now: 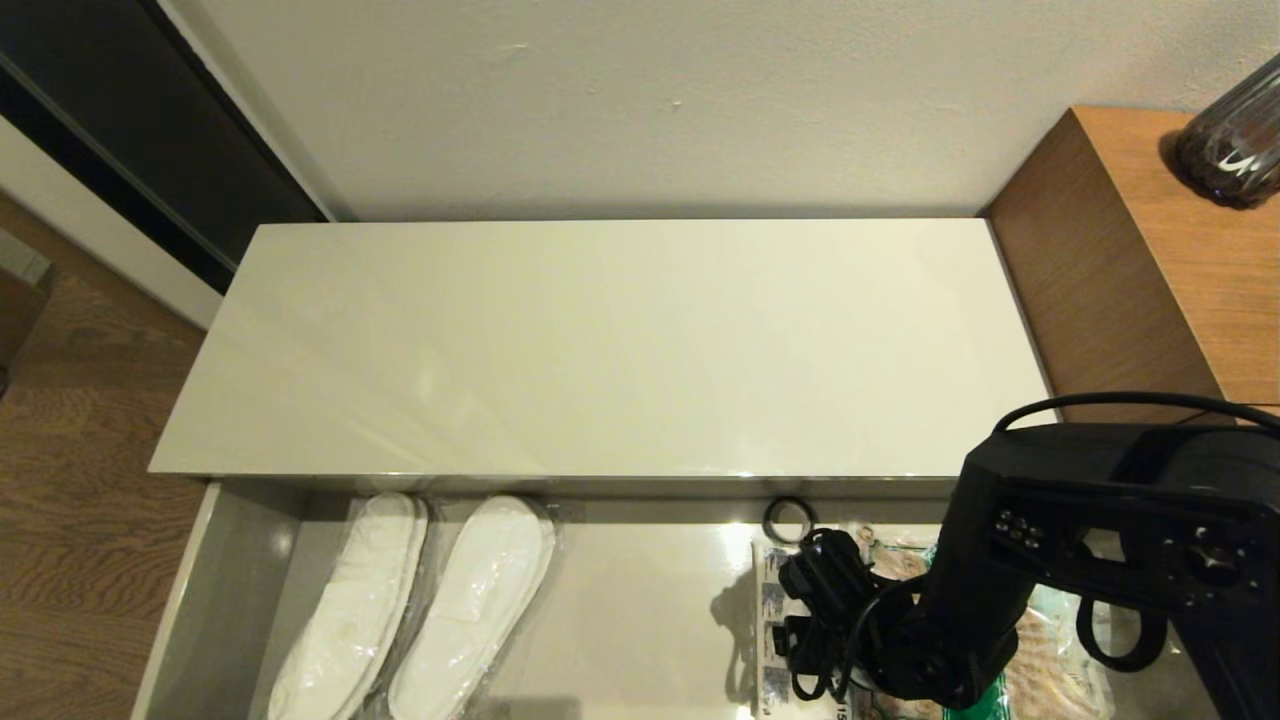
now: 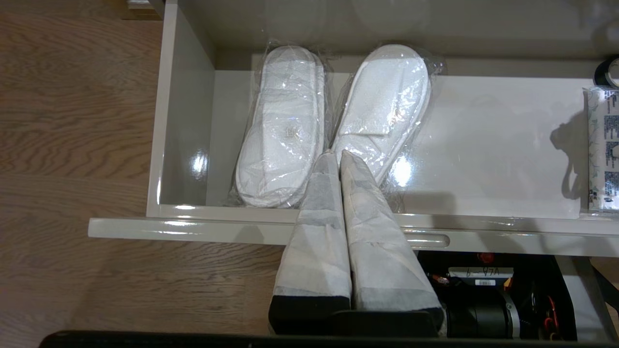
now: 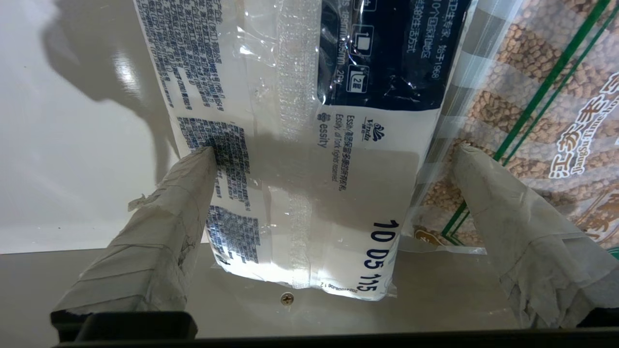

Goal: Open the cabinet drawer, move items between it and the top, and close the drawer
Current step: Take out the tissue from the drawer

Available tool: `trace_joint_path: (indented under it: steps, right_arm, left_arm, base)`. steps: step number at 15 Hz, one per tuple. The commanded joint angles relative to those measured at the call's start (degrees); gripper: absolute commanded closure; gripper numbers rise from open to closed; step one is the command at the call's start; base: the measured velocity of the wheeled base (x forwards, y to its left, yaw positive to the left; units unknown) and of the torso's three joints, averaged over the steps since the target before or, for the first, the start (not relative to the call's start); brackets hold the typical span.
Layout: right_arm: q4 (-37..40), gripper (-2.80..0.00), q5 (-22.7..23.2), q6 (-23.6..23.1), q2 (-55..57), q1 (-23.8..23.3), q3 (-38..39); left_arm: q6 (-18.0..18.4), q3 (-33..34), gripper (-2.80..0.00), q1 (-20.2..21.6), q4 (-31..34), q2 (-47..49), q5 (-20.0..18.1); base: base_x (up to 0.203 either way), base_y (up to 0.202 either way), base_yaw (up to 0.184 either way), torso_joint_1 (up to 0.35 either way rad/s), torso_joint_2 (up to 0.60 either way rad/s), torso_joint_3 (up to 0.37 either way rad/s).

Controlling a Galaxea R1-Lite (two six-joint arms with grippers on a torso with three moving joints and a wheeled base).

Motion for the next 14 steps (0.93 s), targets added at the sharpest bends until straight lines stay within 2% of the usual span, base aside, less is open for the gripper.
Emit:
trace_joint_path:
  steps: [1,14]
  right_arm:
    - [-0.2,-2.80,-0.1,0.2,0.1,0.0,0.0]
    - [-2.5,-2.80,-0.1,-0.3,1.1,0.0,0.1]
  left_arm:
    - [0.0,0.1,0.00,0.0,0.1,0.0,0.0]
    - [0.0,0.0,0.00,0.0,0.1,0.0,0.0]
  base:
    - [0.000,0.000,0.000,0.000,0.00,0.000]
    - [0.000,0.000,0.000,0.000,0.00,0.000]
